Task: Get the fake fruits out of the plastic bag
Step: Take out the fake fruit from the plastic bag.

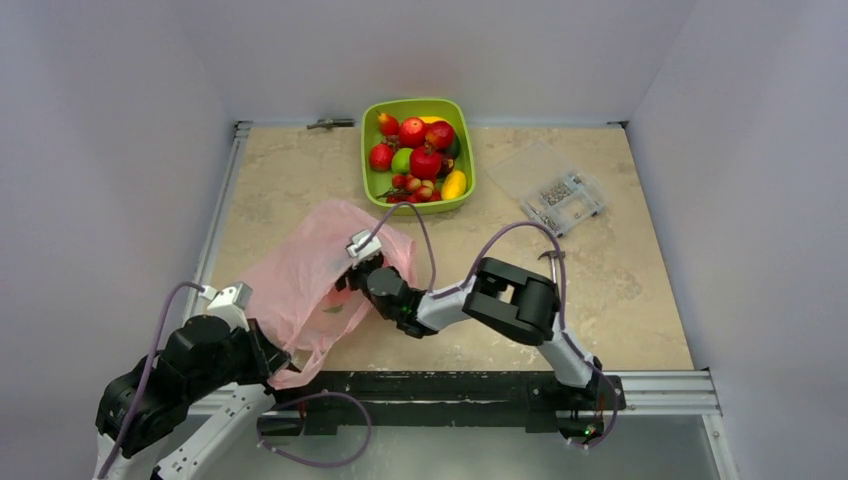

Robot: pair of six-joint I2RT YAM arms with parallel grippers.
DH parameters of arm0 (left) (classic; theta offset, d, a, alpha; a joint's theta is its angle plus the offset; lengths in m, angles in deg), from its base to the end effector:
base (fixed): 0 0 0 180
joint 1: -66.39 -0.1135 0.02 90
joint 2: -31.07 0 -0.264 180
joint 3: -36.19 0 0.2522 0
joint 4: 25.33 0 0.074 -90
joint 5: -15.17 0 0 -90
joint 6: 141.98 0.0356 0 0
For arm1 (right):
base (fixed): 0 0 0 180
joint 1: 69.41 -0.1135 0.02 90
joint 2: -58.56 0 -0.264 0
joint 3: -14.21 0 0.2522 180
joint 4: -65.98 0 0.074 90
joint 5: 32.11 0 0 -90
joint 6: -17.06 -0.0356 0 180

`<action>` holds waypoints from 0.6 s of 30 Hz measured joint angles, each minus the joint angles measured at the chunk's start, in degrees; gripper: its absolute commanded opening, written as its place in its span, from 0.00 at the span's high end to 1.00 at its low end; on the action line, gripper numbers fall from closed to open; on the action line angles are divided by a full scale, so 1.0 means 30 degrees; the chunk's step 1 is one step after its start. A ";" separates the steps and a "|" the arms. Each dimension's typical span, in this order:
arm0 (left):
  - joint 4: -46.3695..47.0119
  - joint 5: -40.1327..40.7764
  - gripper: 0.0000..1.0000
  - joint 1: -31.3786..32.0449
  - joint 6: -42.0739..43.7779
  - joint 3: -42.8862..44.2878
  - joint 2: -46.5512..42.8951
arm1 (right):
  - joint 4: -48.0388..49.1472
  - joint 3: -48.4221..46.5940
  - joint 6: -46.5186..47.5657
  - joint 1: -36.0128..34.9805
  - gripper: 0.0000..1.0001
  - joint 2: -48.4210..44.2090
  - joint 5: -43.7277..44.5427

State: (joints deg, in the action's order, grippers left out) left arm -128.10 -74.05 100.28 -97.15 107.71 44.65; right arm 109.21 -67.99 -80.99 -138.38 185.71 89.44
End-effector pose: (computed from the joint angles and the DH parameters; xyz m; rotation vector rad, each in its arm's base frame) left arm -0.0205 0.0144 0.3120 -0.2477 2.4380 -0.6359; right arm 0.1833 0.4247 0.1426 -0.4253 1.5730 0.6022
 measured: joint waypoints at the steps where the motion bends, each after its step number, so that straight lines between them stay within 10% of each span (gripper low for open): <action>1: 0.0007 0.0197 1.00 0.0000 -0.0044 0.0000 0.0007 | 0.0357 0.0787 0.0066 0.0036 1.00 -0.0678 -0.0022; 18: 0.4648 0.3038 1.00 0.0000 0.0474 -0.0634 0.4991 | -0.4765 0.5093 -0.2936 -0.0087 1.00 -0.8080 -1.2488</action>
State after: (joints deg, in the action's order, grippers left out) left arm -114.15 -64.94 100.28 -95.73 105.80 59.63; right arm 94.92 -52.72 -89.80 -138.64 161.47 51.98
